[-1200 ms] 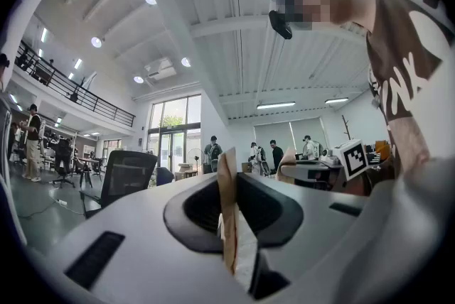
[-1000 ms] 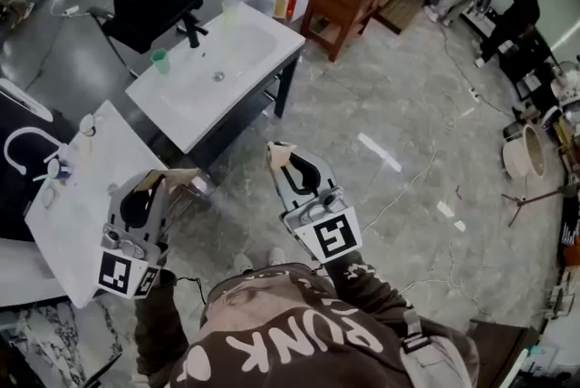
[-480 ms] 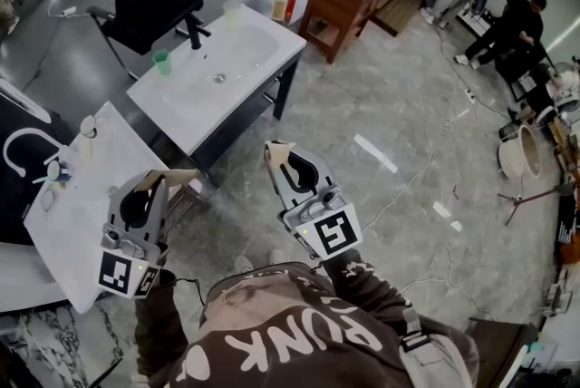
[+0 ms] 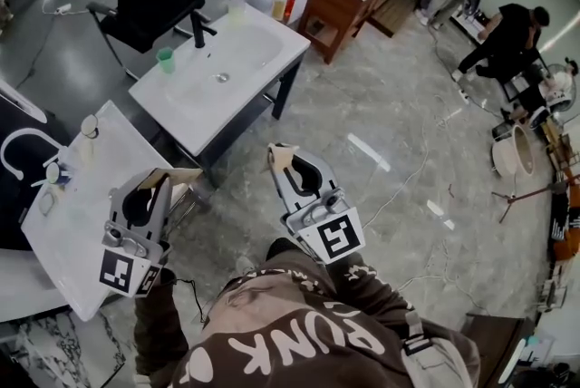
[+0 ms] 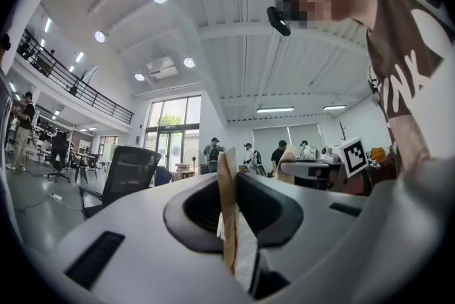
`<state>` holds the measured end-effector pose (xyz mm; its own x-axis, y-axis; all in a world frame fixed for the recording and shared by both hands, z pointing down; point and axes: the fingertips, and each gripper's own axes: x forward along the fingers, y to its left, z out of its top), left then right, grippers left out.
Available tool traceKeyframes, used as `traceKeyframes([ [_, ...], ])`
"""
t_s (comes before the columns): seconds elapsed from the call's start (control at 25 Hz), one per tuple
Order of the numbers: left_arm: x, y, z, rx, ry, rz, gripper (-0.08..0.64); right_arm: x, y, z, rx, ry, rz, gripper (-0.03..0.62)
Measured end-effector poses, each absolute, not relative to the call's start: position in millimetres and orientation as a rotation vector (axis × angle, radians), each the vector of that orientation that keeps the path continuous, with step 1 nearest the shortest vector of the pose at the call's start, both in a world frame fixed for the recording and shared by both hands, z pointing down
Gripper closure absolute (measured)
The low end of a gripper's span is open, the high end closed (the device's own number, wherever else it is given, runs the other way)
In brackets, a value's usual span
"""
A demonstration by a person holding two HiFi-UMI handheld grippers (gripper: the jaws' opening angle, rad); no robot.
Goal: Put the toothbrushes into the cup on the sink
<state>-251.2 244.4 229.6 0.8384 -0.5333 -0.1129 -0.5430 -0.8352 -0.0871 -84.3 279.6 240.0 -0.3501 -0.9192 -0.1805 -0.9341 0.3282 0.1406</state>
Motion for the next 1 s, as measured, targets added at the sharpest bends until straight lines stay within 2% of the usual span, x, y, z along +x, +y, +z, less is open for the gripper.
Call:
traceKeyframes([
  [0.44,-225.0,167.7,244.2,-2.903,0.874,0.105,0.508,-52.4,200.9,260.4,-1.750,2.517,0.321,0.549],
  [0.72,-178.8,61.2,258.3,-2.882,0.997,0.031,0.508,6.4,67.5,279.2,-1.684,2.515,0.257,0.549],
  [1.0,-132.3,-37.0,250.6,-2.857,1.091,0.001,0.508,70.8,-99.2,258.6,-1.633,2.549,0.397,0.549],
])
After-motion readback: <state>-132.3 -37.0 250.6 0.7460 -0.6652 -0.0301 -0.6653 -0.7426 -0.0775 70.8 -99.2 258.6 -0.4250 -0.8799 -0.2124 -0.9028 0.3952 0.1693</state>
